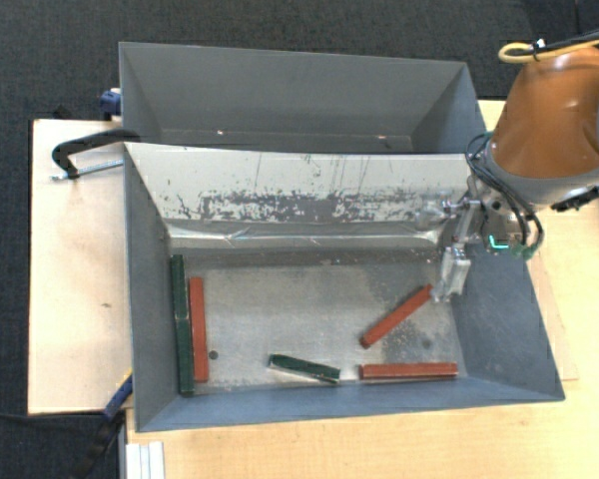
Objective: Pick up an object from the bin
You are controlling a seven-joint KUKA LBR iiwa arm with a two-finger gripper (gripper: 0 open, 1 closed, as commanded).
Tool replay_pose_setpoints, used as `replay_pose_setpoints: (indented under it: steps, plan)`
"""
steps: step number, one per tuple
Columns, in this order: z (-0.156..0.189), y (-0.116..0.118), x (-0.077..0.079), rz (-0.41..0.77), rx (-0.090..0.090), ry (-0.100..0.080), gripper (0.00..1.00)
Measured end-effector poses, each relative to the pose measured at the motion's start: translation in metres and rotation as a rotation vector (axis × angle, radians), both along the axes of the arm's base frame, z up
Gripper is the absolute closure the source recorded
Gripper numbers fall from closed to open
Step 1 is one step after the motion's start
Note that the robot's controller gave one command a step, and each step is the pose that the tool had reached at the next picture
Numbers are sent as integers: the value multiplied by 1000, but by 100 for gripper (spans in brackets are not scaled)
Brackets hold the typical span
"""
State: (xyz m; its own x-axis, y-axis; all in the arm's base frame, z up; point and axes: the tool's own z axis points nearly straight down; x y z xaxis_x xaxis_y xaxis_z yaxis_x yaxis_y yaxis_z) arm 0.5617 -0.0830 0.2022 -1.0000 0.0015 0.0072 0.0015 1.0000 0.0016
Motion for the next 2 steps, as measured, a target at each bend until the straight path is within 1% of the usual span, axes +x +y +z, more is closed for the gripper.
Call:
replay_pose_setpoints:
  steps: [1, 2]
  plan:
    - [2, 0, 1, 1, 0, -4, 0]
    - [-8, 8, -9, 67, -2, -13, 0]
